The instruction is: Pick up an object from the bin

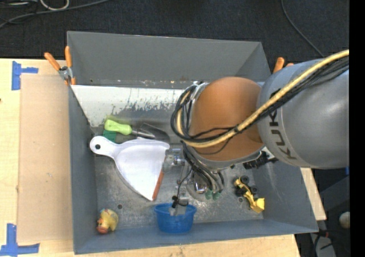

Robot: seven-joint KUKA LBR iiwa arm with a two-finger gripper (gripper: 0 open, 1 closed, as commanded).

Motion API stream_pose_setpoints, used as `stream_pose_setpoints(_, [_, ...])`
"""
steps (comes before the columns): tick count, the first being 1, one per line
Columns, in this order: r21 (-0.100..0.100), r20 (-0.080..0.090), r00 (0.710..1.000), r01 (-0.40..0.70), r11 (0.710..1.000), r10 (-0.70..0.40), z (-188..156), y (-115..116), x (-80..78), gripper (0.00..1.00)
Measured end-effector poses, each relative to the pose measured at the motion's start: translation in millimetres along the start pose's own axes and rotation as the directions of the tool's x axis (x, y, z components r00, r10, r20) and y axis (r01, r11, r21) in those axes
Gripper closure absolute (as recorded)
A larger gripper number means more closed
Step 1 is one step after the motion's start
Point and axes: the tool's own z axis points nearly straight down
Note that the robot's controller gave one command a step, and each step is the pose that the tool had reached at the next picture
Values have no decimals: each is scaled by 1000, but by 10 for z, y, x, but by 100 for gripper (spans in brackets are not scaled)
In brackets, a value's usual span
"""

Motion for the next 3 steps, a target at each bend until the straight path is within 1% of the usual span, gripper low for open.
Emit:
stream_pose_setpoints(1, [0,0,1000,0,1000,0,3,3,-2,0])
stream_pose_setpoints(2, [0,-3,992,126,992,-126,757,445,-286,0])
stream_pose_setpoints(3, [0,2,973,229,973,-229,1432,955,-164,0])
